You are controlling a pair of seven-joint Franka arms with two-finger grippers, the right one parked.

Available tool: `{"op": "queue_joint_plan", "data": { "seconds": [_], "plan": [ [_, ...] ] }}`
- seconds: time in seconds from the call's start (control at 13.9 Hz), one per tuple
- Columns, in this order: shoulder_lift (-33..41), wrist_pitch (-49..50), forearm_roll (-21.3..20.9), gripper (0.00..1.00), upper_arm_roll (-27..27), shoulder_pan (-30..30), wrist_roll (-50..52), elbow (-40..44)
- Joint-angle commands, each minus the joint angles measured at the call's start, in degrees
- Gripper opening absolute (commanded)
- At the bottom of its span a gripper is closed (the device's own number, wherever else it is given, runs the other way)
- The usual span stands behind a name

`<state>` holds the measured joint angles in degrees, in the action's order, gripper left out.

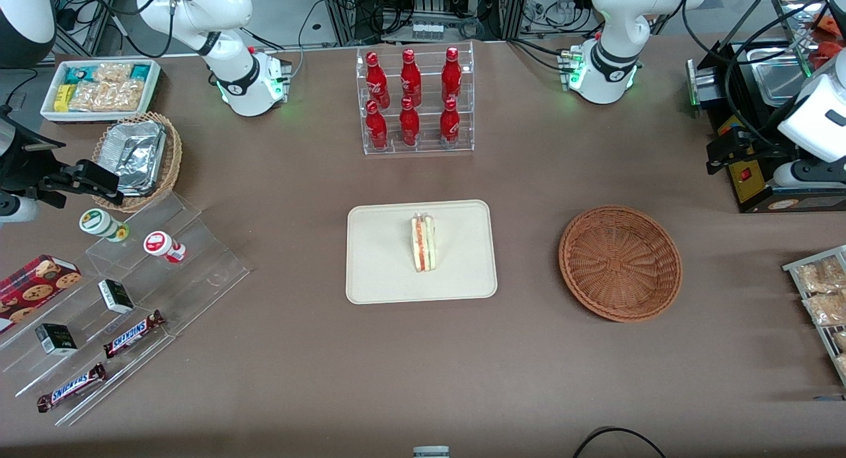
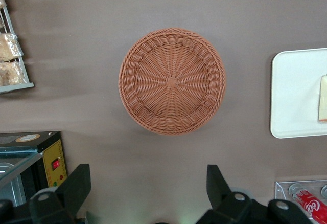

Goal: Place sandwich from basket to tray

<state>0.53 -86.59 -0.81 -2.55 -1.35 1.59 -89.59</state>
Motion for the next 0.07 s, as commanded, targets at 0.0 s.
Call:
{"op": "queue_joint_plan", "data": {
  "seconds": [0.0],
  "plan": [
    [-0.62, 0.46, -0.68, 1.00, 0.62, -1.11, 1.58, 1.44]
  ]
}}
